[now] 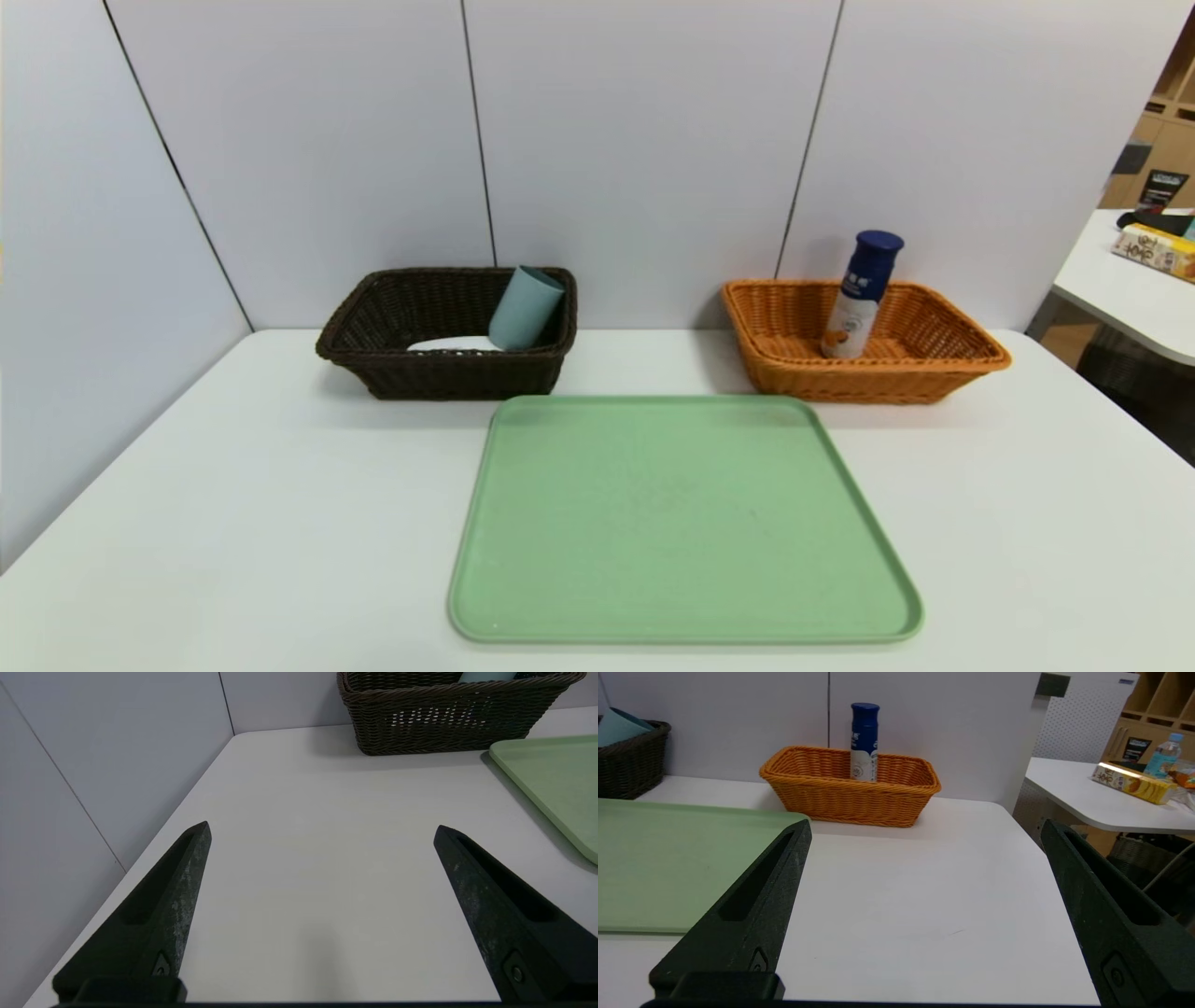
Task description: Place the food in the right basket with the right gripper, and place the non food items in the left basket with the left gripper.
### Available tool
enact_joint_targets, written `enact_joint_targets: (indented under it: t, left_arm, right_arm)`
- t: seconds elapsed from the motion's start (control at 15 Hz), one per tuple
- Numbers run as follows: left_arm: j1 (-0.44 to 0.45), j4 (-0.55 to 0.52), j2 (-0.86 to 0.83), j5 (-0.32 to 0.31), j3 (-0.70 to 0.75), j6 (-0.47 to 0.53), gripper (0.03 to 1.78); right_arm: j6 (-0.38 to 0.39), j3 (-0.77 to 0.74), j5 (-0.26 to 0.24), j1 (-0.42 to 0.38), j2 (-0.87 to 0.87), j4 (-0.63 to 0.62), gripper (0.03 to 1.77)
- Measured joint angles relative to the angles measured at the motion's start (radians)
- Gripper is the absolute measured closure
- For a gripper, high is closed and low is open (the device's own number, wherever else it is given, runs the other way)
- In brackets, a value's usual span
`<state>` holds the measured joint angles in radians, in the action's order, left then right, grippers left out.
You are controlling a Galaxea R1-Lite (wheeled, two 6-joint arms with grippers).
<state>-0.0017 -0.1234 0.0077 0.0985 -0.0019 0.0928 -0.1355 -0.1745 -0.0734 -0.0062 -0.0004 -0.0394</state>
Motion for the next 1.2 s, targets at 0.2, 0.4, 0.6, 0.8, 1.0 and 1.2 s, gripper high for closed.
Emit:
enact_joint_targets:
  t: [0.2, 0.4, 0.6, 0.8, 1.0, 1.2]
  left_arm:
    - [0.0, -0.001, -0.007, -0.018, 0.001, 0.005, 0.12]
    - [-0.001, 0.002, -0.009, -0.05, 0.002, 0.005, 0.12]
    - [0.0, 0.026, -0.009, -0.111, 0.002, 0.003, 0.12]
    - [-0.001, 0.05, -0.009, -0.112, 0.002, -0.005, 0.12]
    - [0.0, 0.049, -0.009, -0.111, 0.002, -0.006, 0.12]
    - [0.0, 0.049, -0.009, -0.11, 0.002, -0.014, 0.12]
  right_arm:
    - [-0.002, 0.072, -0.025, 0.0, -0.001, -0.014, 0.1]
    - [0.002, 0.139, 0.004, 0.0, -0.001, -0.019, 0.1]
    - [0.004, 0.169, 0.068, 0.0, -0.001, -0.018, 0.1]
    - [0.01, 0.173, 0.082, 0.0, -0.001, 0.033, 0.1]
    - [0.012, 0.173, 0.083, 0.0, -0.001, 0.037, 0.1]
    - [0.016, 0.173, 0.086, 0.001, -0.001, 0.036, 0.1]
